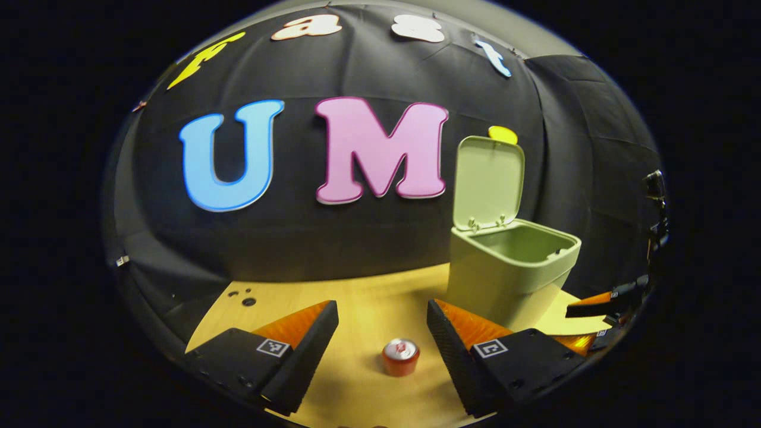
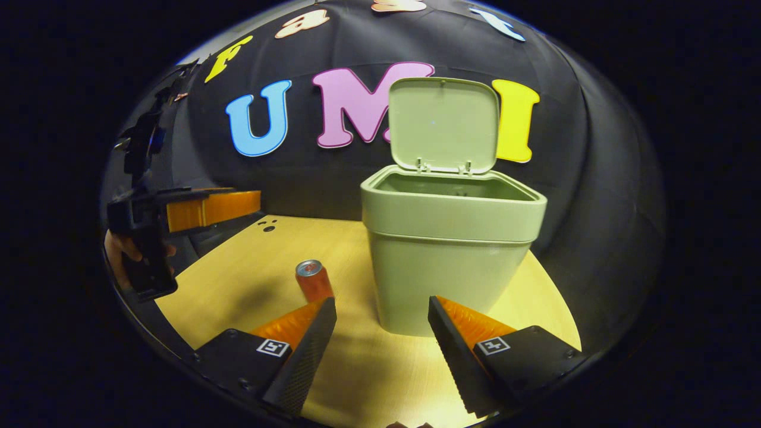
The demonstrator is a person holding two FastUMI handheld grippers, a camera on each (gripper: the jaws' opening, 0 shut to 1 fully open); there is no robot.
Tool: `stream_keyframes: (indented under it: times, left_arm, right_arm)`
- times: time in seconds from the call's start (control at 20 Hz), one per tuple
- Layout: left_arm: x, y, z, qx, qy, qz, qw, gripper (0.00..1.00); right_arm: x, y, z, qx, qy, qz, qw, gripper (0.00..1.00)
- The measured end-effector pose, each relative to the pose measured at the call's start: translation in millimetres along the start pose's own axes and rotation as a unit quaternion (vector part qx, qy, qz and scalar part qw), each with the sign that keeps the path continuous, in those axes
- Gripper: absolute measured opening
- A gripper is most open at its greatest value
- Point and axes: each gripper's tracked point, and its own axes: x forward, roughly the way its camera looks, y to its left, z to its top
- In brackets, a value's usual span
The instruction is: Press the lid of the desktop garbage bin to open it, pick up the crumpled paper on the desktop and throw it into the bin, then pick up the pop can on the desktop and drop it into the bin, and finally close the garbage bin lid.
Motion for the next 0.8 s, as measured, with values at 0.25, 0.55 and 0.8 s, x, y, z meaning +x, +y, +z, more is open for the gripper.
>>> stream_keyframes:
  times: [0.25, 0.55, 0.8]
  left_arm:
    - [-40, 46, -51, -0.015, 0.048, 0.036, 0.998, 0.96]
    - [-72, 97, -90, -0.051, 0.076, 0.071, 0.993, 0.96]
    - [-83, 128, -117, -0.066, 0.084, 0.094, 0.99, 0.96]
  right_arm:
    - [35, 45, -19, -0.01, 0.011, 0.031, 0.999, 0.98]
    - [93, 88, -33, -0.053, 0.015, 0.052, 0.997, 0.98]
    - [136, 110, -50, -0.077, 0.024, 0.046, 0.996, 0.98]
